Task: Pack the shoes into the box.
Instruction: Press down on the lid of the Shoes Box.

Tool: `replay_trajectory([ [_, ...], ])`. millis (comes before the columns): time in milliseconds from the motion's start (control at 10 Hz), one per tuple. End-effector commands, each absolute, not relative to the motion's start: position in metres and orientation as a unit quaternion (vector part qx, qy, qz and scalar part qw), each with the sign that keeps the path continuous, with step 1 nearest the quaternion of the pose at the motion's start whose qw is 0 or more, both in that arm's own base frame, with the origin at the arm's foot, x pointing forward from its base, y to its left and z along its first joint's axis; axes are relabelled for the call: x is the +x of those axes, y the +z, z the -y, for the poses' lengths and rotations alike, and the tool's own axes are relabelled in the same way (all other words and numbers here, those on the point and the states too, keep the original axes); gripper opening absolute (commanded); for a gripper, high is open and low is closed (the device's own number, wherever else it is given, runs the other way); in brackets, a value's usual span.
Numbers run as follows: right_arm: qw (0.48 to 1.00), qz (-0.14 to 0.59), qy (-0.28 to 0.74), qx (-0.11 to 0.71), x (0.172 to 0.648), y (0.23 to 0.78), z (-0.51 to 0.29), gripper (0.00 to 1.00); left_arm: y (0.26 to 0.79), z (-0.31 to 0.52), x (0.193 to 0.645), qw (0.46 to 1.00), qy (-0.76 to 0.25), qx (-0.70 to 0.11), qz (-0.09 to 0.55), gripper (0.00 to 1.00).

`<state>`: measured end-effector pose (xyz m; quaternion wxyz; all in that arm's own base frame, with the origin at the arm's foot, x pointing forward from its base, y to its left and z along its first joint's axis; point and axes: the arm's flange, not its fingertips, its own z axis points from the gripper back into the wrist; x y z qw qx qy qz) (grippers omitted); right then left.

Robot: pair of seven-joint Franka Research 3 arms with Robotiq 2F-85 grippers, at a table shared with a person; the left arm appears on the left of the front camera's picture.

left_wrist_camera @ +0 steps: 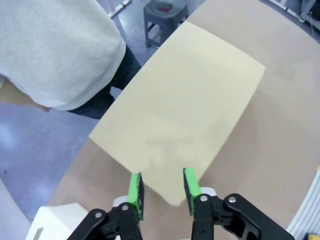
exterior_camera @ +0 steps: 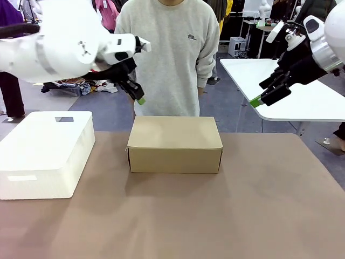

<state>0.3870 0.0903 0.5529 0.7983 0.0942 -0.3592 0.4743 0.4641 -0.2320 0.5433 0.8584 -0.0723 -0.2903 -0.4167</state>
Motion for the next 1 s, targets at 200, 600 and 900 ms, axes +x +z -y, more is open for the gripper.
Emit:
replay_trajectory([
  [200, 0.801, 0.359, 0.47, 0.091, 0.39, 0.556, -0.092, 1.0, 0.559, 0.196, 0.428, 0.842, -0.427, -0.055, 0.324, 1.0],
  [600, 0.801, 0.359, 0.47, 0.091, 0.39, 0.556, -0.092, 1.0, 0.572, 0.175, 0.414, 0.845, -0.39, -0.047, 0.363, 1.0],
  [900, 0.801, 0.359, 0.47, 0.091, 0.39, 0.556, -0.092, 1.0, 0.574, 0.169, 0.423, 0.846, -0.384, -0.051, 0.367, 1.0],
])
